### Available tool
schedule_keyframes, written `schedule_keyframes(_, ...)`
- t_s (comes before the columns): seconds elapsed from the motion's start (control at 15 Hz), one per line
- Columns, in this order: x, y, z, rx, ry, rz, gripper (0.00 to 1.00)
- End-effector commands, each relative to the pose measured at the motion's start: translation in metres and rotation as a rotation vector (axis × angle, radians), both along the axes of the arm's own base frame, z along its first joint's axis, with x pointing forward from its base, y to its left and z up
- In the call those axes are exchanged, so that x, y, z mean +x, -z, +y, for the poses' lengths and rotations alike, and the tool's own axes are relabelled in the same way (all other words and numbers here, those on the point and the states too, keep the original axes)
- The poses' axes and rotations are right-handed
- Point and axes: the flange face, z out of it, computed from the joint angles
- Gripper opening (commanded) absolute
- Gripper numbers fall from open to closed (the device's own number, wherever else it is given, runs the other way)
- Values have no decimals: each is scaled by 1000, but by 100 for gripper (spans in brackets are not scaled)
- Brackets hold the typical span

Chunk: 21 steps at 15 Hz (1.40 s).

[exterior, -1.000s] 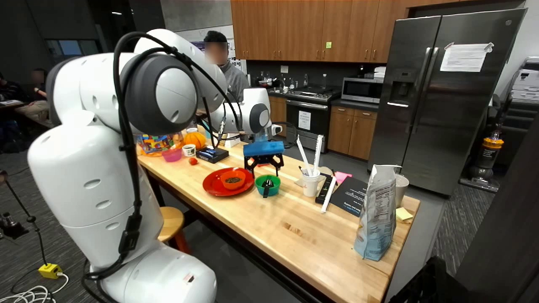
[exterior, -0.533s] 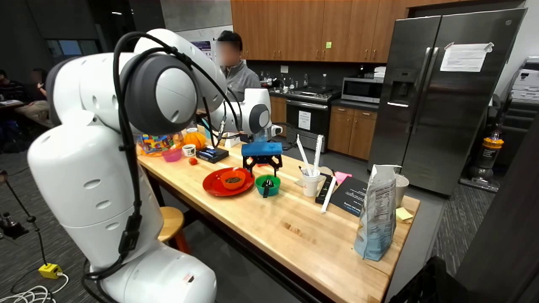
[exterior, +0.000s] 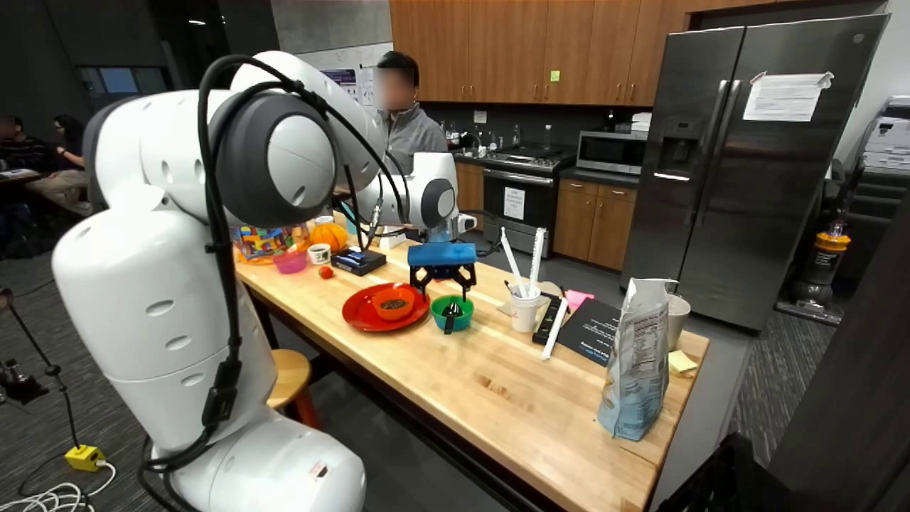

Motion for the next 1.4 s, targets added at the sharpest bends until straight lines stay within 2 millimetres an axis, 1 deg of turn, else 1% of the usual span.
schedule_keyframes(0.0,8,22,-4,12,8,40,100)
schedule_keyframes(0.2,11,43,-4,11,4,77,100)
schedule_keyframes(0.47,13,59,-5,17,7,115,100)
schedule_keyframes(1.33,17,81,-11,24,21,180,100)
